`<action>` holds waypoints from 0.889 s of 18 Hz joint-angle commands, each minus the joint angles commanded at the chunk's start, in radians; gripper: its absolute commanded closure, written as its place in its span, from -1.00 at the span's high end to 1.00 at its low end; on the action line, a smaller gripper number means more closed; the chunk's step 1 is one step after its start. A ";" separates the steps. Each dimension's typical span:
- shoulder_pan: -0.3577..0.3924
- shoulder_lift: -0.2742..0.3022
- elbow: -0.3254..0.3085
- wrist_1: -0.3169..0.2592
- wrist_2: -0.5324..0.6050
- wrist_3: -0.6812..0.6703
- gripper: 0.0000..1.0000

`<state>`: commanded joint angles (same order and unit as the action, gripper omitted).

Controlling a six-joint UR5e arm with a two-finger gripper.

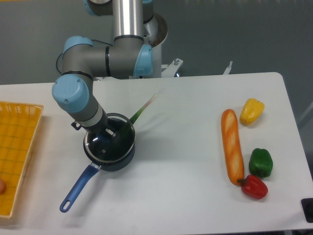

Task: Close the pot lid
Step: 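Press and settle the lid on the saucepan rim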

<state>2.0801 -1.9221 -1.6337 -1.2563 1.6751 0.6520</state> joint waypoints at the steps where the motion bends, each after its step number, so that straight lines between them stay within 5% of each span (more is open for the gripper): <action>1: 0.000 -0.002 0.000 0.000 0.000 0.000 -0.10; 10: -0.006 -0.018 0.020 -0.002 -0.002 -0.008 -0.07; 16: -0.006 -0.020 0.020 -0.002 -0.002 -0.008 0.23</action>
<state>2.0739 -1.9420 -1.6137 -1.2579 1.6736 0.6443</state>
